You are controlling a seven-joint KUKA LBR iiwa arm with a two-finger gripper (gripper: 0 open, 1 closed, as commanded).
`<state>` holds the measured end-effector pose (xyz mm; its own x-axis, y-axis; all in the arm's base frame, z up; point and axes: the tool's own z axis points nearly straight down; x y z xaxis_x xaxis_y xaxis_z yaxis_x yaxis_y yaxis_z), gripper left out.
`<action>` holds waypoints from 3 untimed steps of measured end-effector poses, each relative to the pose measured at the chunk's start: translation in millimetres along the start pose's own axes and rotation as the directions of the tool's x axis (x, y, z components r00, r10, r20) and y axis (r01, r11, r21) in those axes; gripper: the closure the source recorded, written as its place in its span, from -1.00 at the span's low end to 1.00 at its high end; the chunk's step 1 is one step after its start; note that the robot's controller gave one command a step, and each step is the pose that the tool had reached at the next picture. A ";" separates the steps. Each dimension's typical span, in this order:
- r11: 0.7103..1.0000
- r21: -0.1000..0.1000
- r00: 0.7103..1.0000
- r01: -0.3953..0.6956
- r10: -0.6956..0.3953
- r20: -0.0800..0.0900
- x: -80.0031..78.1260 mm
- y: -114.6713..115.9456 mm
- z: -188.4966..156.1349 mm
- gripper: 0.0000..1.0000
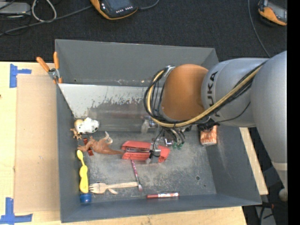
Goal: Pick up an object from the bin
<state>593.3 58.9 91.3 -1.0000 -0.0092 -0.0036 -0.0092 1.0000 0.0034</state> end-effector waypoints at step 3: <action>0.999 -0.004 0.999 -0.041 0.041 -0.010 17.5 -7.3 -33.9 1.00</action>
Offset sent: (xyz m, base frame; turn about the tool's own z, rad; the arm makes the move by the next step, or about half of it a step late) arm 0.0000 0.0000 0.0000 0.0000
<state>575.8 51.4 125.1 -0.9995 0.0321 0.0063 0.0322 0.9995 0.0079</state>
